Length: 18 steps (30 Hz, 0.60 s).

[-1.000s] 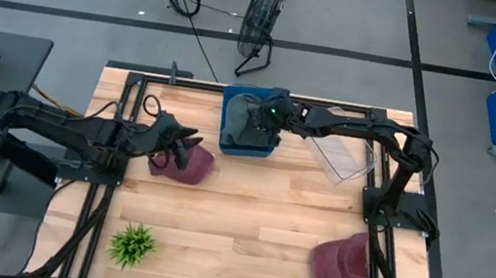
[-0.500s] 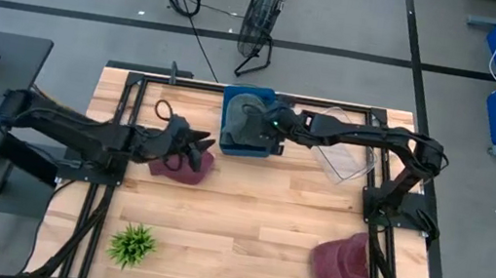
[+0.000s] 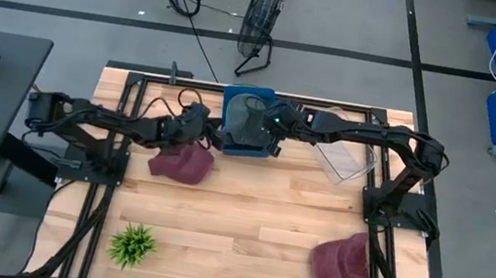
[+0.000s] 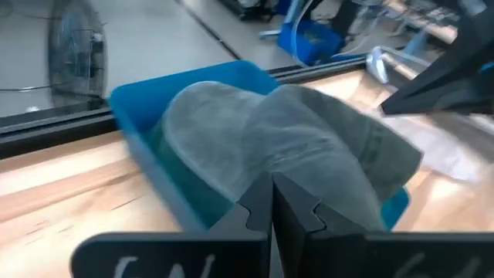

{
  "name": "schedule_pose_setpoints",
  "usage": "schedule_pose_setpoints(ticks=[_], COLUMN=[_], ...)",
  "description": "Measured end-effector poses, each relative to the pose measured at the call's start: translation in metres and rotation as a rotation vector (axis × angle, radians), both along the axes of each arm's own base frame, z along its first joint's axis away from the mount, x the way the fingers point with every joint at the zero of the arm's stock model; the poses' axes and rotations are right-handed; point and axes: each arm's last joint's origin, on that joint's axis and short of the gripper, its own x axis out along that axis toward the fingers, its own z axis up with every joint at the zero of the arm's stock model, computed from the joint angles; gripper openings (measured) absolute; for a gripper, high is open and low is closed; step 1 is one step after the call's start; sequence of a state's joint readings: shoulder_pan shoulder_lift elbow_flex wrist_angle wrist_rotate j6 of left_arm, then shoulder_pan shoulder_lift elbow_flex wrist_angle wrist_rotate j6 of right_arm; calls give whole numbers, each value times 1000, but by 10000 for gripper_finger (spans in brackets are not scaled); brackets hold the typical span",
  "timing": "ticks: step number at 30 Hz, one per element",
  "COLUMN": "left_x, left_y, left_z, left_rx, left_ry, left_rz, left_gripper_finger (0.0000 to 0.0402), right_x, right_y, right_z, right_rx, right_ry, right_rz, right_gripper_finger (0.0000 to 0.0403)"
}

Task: Pick & Place hat
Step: Put the gray cap into the blue bin

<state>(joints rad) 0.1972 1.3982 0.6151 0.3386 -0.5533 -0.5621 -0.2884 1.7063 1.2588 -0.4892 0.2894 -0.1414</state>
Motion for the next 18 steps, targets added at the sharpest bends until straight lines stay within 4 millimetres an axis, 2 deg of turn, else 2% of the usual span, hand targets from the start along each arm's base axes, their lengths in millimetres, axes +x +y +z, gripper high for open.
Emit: schedule_pose_setpoints(ticks=[5, 9, 13, 18], left_x=[8, 12, 15, 22], left_y=[5, 11, 17, 20], left_z=[-7, -20, -37, -47], left_rx=[-18, -38, -75, -108], left_ry=[-31, -3, 22, -26], left_rz=[-49, -36, -12, -45], left_gripper_finger=[3, 3, 3, 3], right_x=[-5, -5, -1, 3], right_y=[-1, -2, -3, -4], right_z=[-16, -29, -30, -34], right_rx=[24, 31, 71, 82], right_ry=[-2, -69, -169, -231], right_rz=[-29, -21, 10, 23], right_gripper_finger=[5, 3, 2, 1])
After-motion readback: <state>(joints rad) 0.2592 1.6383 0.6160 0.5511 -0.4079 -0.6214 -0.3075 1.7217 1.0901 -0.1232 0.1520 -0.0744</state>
